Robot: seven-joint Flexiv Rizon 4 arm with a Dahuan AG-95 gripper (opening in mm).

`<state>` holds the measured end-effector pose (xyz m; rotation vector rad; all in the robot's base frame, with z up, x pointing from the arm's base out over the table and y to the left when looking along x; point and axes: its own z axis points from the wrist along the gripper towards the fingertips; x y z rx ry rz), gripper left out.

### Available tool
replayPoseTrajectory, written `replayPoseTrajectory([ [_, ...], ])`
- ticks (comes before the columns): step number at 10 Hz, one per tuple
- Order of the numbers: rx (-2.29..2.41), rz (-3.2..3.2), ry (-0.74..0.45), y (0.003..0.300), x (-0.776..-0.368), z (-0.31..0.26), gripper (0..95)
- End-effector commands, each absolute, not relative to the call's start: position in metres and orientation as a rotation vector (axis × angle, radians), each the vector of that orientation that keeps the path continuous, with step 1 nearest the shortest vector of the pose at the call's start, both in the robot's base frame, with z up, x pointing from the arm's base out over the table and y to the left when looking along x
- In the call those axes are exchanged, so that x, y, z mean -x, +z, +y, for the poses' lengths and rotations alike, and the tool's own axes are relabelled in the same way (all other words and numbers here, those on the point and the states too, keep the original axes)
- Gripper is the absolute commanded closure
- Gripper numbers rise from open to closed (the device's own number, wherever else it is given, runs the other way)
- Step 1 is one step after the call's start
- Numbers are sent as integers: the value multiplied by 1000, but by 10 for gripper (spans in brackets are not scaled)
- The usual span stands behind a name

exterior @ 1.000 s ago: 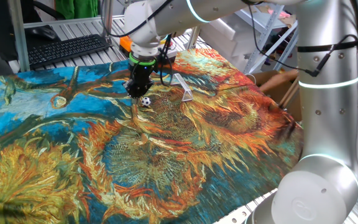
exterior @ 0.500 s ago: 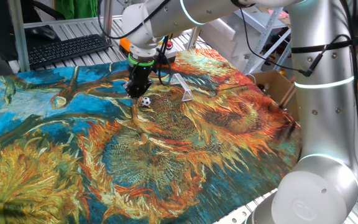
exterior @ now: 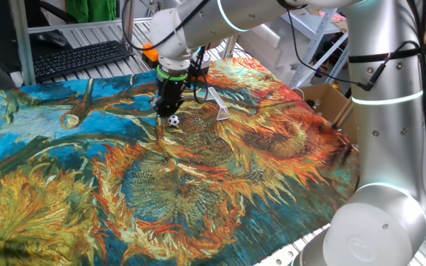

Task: Push the soccer ball into the goal

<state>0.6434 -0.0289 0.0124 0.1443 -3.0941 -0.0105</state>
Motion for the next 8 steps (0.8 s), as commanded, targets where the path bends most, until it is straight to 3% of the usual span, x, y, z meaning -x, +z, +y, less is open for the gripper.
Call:
replayPoseTrajectory([
  [1,-211,-3084,13,17,-643,-61,950],
  [8,-203,-3079,39,25,-642,-59,950],
])
